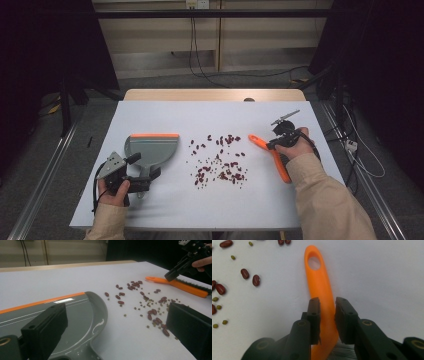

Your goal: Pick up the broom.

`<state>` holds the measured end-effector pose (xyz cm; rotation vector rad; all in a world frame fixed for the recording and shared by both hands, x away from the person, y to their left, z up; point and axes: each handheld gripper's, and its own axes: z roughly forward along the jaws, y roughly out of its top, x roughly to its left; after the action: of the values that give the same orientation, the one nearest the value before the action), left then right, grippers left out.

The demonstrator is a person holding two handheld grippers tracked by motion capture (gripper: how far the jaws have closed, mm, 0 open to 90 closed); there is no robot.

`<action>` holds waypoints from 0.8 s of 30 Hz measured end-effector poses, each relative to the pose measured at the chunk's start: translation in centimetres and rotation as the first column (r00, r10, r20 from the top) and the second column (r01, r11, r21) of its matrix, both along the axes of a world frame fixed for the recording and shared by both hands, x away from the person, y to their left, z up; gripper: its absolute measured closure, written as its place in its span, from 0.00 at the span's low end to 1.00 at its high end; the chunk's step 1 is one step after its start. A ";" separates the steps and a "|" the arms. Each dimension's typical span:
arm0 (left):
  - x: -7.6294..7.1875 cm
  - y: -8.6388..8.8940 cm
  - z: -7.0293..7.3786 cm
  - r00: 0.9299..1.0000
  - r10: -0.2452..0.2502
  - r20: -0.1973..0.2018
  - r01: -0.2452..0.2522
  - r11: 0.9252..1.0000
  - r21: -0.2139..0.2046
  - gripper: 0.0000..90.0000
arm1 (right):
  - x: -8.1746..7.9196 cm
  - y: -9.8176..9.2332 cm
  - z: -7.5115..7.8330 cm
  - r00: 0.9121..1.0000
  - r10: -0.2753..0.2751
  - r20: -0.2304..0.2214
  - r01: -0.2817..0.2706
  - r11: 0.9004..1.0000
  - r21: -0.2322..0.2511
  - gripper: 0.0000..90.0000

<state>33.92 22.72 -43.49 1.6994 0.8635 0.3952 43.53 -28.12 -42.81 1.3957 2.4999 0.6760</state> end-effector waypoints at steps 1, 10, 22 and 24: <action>0.0 0.0 0.0 1.000 0.002 -0.002 -0.002 1.000 0.001 0.04 | 0.2 0.2 0.0 1.000 0.005 -0.020 -0.006 1.000 -0.020 0.80; 0.0 0.1 0.0 1.000 0.000 -0.002 0.000 1.000 -0.002 0.04 | 1.0 0.3 -1.1 0.996 0.026 -0.087 -0.030 0.998 -0.052 0.75; -0.1 0.0 0.1 1.000 0.003 0.006 -0.003 1.000 -0.004 0.04 | 1.1 0.1 -1.0 0.995 0.005 -0.096 -0.008 0.999 -0.035 0.78; 0.0 0.1 0.1 1.000 0.006 0.006 -0.006 1.000 -0.005 0.04 | 1.0 0.2 -1.0 0.996 0.011 -0.089 -0.015 0.999 -0.044 0.78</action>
<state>33.87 22.78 -43.40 1.6902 0.8651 0.4016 44.53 -27.91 -43.80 1.4257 2.5770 0.5689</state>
